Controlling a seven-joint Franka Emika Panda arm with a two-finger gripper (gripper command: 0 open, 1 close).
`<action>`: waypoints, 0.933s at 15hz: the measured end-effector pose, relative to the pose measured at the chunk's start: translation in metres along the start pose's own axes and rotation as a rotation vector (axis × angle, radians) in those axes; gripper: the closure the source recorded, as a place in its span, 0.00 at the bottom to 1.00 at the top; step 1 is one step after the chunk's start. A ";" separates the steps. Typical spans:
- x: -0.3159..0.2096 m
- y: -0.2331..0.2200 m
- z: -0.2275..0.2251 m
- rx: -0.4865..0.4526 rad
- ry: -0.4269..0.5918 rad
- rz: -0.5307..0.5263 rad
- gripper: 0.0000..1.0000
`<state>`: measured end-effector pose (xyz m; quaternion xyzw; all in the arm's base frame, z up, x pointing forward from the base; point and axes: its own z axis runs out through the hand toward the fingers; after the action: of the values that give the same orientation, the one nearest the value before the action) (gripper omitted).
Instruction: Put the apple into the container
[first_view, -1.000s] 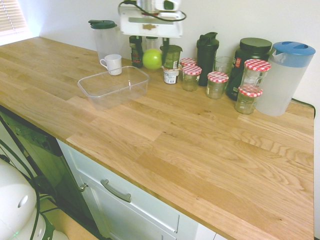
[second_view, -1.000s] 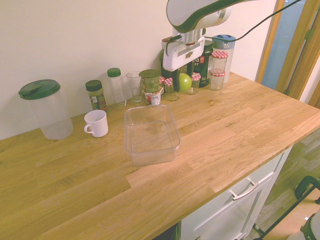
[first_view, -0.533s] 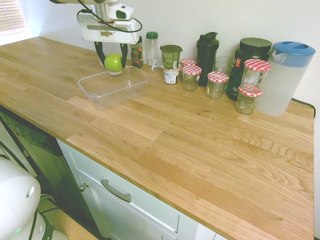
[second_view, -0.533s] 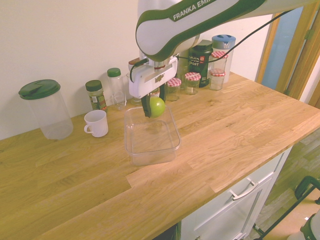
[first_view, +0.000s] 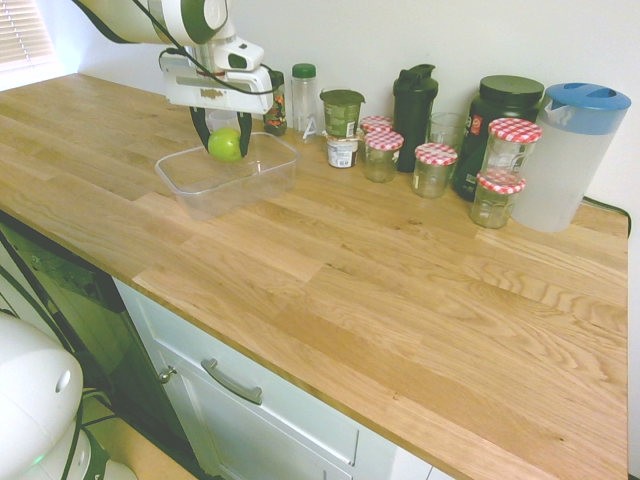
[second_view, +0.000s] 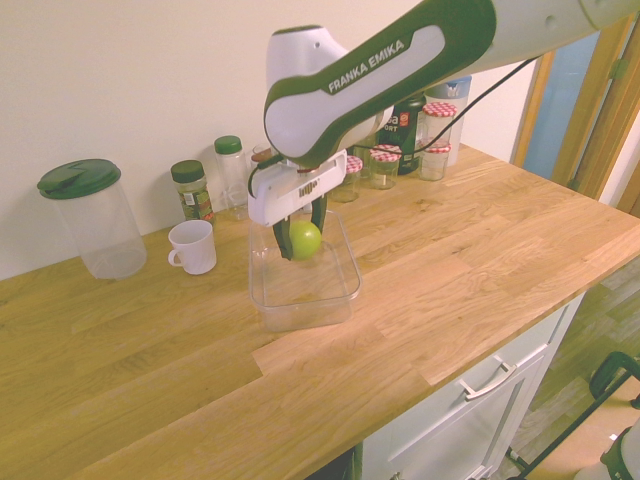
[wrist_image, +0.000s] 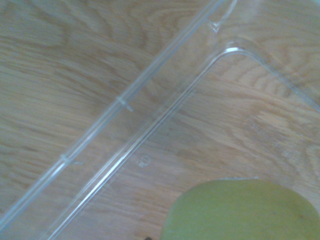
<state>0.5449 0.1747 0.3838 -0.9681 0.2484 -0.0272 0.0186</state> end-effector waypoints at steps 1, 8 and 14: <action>0.005 0.001 0.014 -0.002 -0.004 0.008 1.00; 0.023 0.006 0.021 0.003 0.004 0.034 0.00; 0.024 0.008 0.020 -0.007 -0.003 0.037 0.00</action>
<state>0.5633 0.1566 0.3645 -0.9634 0.2665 -0.0245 0.0162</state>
